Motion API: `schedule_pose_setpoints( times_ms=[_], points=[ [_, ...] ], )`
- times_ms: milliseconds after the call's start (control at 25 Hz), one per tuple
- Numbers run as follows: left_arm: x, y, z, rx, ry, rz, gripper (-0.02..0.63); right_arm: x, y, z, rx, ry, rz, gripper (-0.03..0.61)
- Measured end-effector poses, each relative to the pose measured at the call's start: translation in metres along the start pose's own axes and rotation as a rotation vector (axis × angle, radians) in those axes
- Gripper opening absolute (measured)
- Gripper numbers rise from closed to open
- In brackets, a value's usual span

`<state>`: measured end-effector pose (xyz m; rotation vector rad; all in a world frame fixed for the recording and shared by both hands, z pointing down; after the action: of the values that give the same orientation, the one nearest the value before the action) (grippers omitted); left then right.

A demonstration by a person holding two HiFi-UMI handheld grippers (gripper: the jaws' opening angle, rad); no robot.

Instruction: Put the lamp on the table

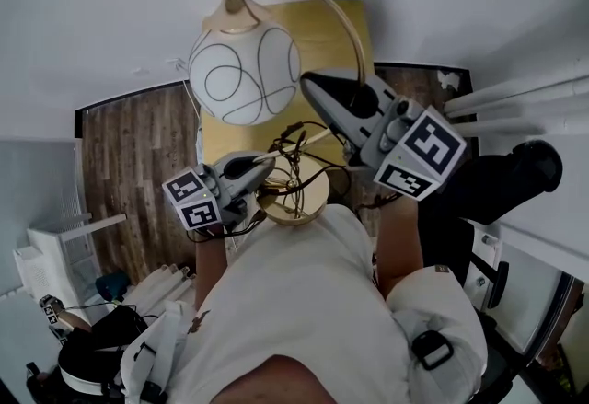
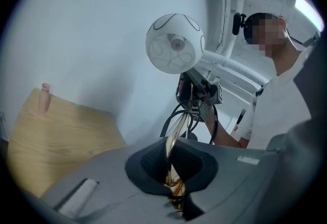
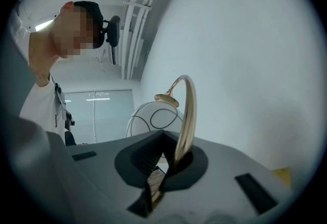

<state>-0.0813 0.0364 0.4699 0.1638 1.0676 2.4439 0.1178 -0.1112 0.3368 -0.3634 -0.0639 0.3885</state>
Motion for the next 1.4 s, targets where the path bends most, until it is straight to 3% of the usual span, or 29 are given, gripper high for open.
schedule_pose_setpoints(
  times_ms=[280, 600, 880, 1400],
  points=[
    [-0.001, -0.004, 0.0, -0.023, -0.016, -0.025, 0.0, 0.001, 0.003, -0.005, 0.003, 0.003, -0.031, -0.002],
    [0.005, 0.009, 0.019, -0.043, -0.005, -0.023, 0.0, 0.005, 0.008, 0.018, 0.021, 0.002, -0.024, -0.002],
    [0.0, -0.002, 0.002, -0.056, 0.007, 0.019, 0.0, 0.011, 0.016, -0.005, 0.032, 0.009, 0.011, -0.002],
    [0.002, 0.004, 0.004, -0.058, 0.029, 0.079, 0.0, 0.016, 0.032, -0.004, 0.052, 0.029, 0.076, 0.0]
  ],
)
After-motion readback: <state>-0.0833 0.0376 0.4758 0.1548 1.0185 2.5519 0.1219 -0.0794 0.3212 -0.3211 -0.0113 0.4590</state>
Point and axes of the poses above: the fingertips, and each gripper's own axes: x backward along the fingers, y to its left, z out of its underside, the point moved 9 cm from there along x, backward along the fingers, and after that the axes turned 7 degrees about z, right-handed, at the moved point
